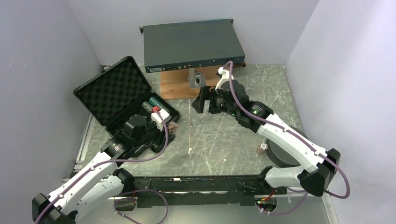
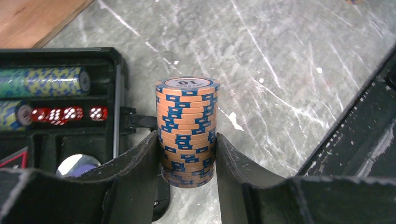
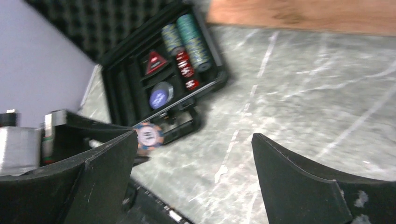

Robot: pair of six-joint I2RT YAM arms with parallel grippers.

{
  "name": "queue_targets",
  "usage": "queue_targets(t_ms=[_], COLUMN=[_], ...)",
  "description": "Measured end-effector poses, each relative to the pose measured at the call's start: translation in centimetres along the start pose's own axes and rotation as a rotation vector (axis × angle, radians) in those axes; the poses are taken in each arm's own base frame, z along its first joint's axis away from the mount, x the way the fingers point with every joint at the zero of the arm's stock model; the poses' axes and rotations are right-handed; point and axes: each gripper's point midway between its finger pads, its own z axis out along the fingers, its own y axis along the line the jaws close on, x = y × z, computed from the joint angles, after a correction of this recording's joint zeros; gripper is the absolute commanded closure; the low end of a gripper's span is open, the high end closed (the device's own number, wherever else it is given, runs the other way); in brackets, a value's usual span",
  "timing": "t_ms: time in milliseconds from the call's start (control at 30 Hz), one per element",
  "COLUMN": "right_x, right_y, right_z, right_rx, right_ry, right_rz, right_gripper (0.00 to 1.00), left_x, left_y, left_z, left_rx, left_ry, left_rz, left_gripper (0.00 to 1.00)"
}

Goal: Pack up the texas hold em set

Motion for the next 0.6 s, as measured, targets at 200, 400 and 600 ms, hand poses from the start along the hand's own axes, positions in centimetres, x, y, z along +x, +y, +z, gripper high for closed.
queue_targets(t_ms=[200, 400, 600], right_x=[-0.8, -0.3, 0.1], right_y=[-4.7, -7.0, -7.9], right_z=[-1.6, -2.2, -2.1], right_rx=[0.179, 0.255, 0.288], right_ry=[-0.105, -0.132, -0.126], right_rz=[0.034, 0.038, 0.037], right_gripper=[0.0, 0.0, 0.0], left_x=[-0.5, 1.0, 2.2], left_y=[2.3, 5.1, 7.6], left_z=[-0.8, -1.8, -3.0], left_rx=[-0.164, -0.377, -0.585], left_ry=[-0.01, 0.015, 0.025], left_rz=[-0.1, -0.262, -0.458], left_gripper=[1.0, 1.0, 1.0])
